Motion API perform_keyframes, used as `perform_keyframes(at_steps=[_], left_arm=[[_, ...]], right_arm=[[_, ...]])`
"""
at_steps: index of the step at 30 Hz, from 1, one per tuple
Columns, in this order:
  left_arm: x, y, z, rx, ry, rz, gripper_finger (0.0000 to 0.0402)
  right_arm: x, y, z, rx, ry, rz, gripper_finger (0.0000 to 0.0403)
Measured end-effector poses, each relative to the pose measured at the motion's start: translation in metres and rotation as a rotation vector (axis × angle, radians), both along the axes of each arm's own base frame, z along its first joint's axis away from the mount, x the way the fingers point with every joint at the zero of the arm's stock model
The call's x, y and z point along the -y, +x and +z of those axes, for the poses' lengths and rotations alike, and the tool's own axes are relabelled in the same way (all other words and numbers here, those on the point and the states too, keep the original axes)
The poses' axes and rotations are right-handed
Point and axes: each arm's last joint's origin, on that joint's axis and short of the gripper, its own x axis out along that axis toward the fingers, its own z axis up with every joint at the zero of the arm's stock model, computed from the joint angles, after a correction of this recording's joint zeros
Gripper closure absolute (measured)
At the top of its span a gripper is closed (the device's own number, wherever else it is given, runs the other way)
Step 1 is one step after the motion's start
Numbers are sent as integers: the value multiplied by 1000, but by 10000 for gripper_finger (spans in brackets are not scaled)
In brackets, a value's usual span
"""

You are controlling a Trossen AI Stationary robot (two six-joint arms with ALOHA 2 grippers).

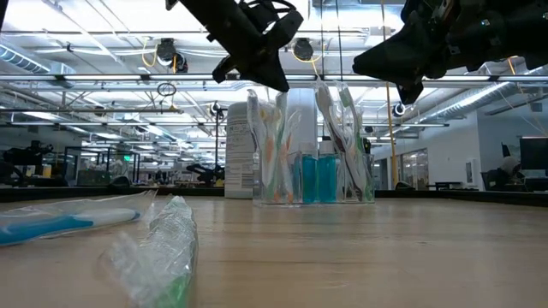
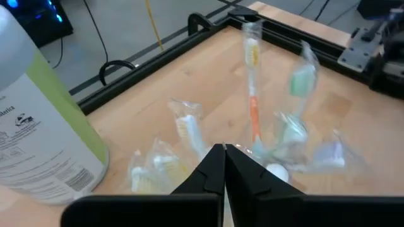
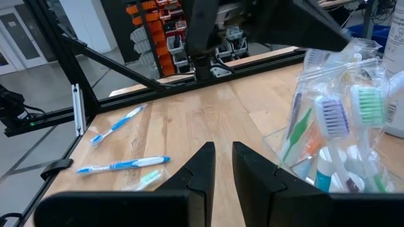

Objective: Pick & Place toothbrushing station
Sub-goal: Put the green toothbrush into the transparent organizer

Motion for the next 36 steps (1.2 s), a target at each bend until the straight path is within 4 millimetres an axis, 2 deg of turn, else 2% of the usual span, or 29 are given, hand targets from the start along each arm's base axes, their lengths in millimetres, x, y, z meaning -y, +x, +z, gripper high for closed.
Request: perform_keyframes(at_steps=[5, 19, 28, 31, 36], left_arm=[[9, -3, -3, -40, -15, -5, 387], [9, -10, 2, -131, 75, -83, 375], [9, -20, -2, -275, 147, -86, 282], [14, -24, -7, -347, 164, -115, 246], [23, -29, -3, -368, 187, -163, 193]], right_arm=[[0, 0, 0, 0, 0, 0, 358], [0, 0, 0, 1, 0, 0, 358], [0, 0, -1, -7, 36, -3, 358], [-2, 0, -3, -36, 33, 61, 356], [-4, -1, -8, -77, 30, 105, 333]])
